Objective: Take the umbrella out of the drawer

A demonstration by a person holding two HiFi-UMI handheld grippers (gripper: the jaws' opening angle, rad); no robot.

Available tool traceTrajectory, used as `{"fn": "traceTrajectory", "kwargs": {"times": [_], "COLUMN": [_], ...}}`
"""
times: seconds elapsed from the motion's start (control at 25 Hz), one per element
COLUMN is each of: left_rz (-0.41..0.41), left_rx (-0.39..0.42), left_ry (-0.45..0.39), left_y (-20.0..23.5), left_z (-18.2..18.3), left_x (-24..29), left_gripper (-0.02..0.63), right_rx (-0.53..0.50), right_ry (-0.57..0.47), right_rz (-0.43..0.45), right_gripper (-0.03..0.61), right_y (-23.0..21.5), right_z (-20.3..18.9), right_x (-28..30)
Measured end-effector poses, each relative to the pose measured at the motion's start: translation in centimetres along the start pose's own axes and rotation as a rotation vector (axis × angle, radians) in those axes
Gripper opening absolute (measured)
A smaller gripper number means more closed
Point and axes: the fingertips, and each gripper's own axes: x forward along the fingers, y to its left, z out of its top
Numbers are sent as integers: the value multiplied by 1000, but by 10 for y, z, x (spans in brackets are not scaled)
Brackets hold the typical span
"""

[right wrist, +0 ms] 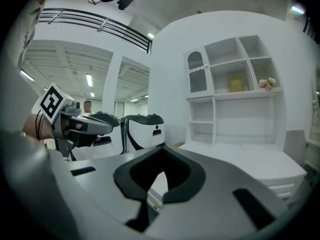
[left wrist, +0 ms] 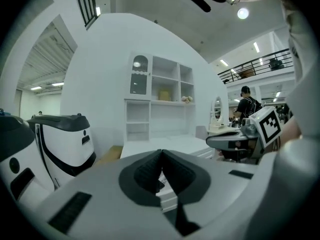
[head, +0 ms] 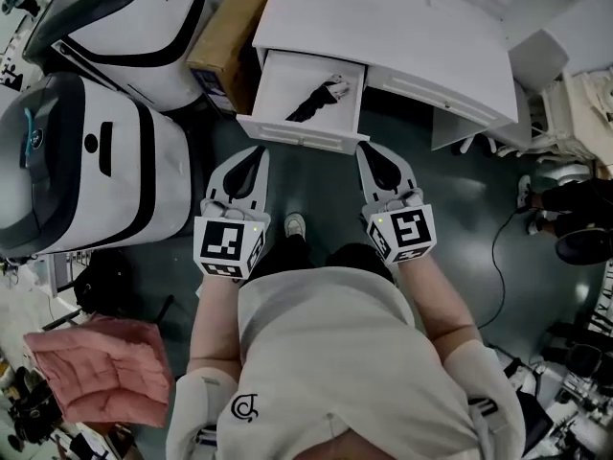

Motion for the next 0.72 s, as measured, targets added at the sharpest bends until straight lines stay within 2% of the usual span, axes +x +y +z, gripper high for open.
{"fn": "traceTrajectory", "kwargs": {"times": [0.28,0.6,0.72], "left_rz": [-105,-212,-253], "left_rx": [-8,-7,-11], "left_ry": [58,126,184], "left_y": [19,23,24], "left_z": [-19,-51,-68], "left_x": [56,151,194], "left_gripper": [14,14,14], "right_rx": [15,57,64], "right_ry": [22,55,48], "right_rz": [-35,-53,-35], "right_gripper": [6,6,6], "right_y": [-14,-64,-88], "right_z": [-9,-26,-30], "right_x": [43,93,116]}}
